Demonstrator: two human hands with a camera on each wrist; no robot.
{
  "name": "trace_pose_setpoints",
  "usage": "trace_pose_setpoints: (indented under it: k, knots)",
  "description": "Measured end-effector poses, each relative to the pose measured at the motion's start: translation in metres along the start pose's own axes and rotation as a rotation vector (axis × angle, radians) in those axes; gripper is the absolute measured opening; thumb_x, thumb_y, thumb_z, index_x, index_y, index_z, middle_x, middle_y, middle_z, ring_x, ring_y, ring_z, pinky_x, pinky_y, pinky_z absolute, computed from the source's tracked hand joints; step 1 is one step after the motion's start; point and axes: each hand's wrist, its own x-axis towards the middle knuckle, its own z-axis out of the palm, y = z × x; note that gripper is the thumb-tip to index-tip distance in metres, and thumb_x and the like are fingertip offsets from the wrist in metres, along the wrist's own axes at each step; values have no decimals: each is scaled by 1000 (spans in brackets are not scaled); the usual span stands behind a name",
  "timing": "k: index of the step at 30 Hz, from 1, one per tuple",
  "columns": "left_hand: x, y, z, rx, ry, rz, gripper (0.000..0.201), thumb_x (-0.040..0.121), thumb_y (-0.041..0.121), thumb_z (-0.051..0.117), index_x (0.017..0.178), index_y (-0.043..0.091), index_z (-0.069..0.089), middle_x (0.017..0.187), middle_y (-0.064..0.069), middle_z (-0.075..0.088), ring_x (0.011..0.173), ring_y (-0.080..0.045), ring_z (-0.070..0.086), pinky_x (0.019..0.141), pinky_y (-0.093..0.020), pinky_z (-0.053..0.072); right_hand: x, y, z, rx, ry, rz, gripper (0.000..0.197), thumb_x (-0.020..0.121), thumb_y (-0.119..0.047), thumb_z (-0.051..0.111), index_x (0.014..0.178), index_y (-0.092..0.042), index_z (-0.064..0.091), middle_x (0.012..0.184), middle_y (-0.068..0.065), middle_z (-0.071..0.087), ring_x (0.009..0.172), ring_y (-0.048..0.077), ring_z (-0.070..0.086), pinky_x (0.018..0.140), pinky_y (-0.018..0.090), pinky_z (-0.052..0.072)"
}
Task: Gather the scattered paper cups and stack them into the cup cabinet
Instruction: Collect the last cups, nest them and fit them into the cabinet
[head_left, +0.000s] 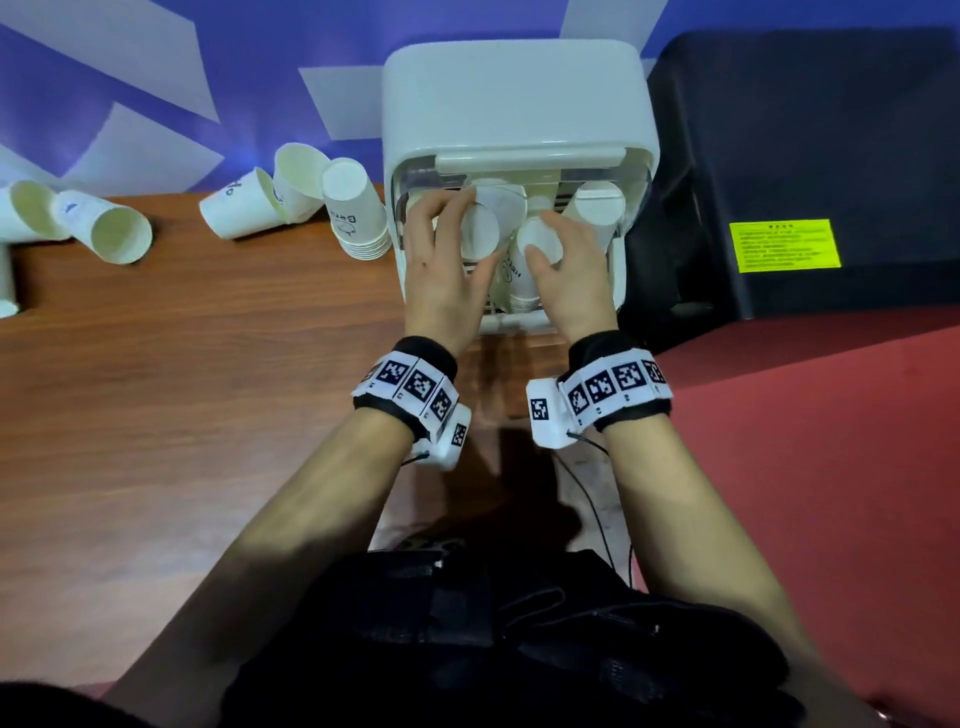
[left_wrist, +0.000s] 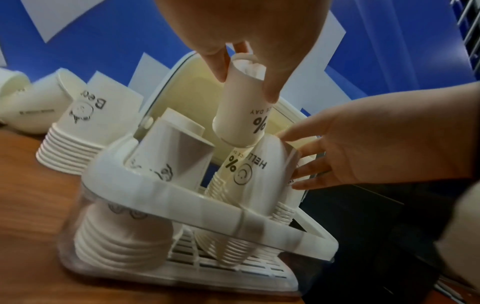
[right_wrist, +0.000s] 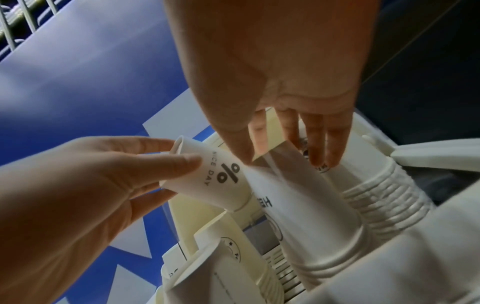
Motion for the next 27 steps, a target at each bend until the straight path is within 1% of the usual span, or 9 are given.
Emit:
trace_pose_setpoints:
  k: [2, 4, 7, 9, 12, 14, 18, 22, 27]
  knots:
    - [0, 2, 6, -16, 16, -3, 44, 83, 10, 69, 123, -2, 54, 119, -19, 48, 114, -25, 46, 101, -41, 41, 3, 1, 0, 11, -24, 34, 48, 95, -16, 53, 141, -9, 42, 144, 10, 43, 134, 19, 37, 109, 23, 26]
    - [0, 3, 11, -29, 22, -6, 45, 81, 8, 70, 122, -1, 55, 119, -19, 48, 114, -22, 45, 105, -30, 38, 3, 4, -1, 50, -11, 37, 50, 93, -16, 55, 141, -8, 42, 144, 9, 44, 135, 19, 38, 112, 26, 27]
    - [0, 4, 17, -60, 14, -5, 47, 80, 5, 71, 123, -3, 54, 120, -20, 47, 115, -18, 41, 104, -14, 30, -3, 11, -2, 97, 2, 37, 48, 93, -17, 55, 139, -11, 45, 141, 5, 49, 128, 16, 44, 107, 25, 34]
    - [1, 5, 21, -81, -10, -2, 48, 80, 5, 70, 124, -3, 53, 122, -20, 47, 116, -15, 40, 104, -14, 31, -8, 16, -3, 111, 5, 44, 48, 93, -20, 54, 139, -13, 46, 141, 3, 49, 127, 16, 46, 106, 27, 37]
    - [4, 3, 29, -74, -66, 14, 46, 85, 8, 67, 127, -3, 51, 126, -20, 47, 120, -16, 41, 107, -26, 36, -14, 22, -5, 151, 19, 62, 47, 94, -21, 54, 139, -16, 46, 140, 1, 50, 127, 12, 46, 107, 29, 38]
    - [5, 1, 35, -73, -96, 6, 48, 86, 10, 65, 129, -3, 48, 132, -21, 48, 125, -21, 41, 110, -30, 33, -16, 26, -8, 159, 51, 72, 46, 93, -21, 55, 138, -17, 47, 136, 1, 52, 125, 12, 48, 106, 30, 40]
    - [5, -1, 42, -80, -150, 16, 49, 88, 11, 62, 133, -1, 46, 142, -16, 45, 131, -23, 40, 113, -20, 25, -21, 28, -12, 205, 100, 5, 51, 91, -12, 52, 141, -24, 44, 136, -5, 50, 125, 7, 47, 103, 29, 43]
    - [16, -3, 44, -61, -195, 43, 48, 87, 14, 62, 131, 0, 48, 137, -15, 50, 126, -19, 41, 108, -9, 21, -16, 22, -15, 184, 58, -88, 60, 88, 0, 44, 144, -21, 41, 142, -7, 45, 132, 1, 38, 112, 25, 34]
    - [16, -12, 48, -66, -302, -1, 60, 91, 15, 58, 144, 3, 34, 147, -8, 40, 133, -19, 36, 110, -13, 21, -6, 17, -17, 164, 74, -138, 58, 88, 1, 45, 143, -18, 42, 141, -3, 48, 130, 9, 44, 111, 34, 35]
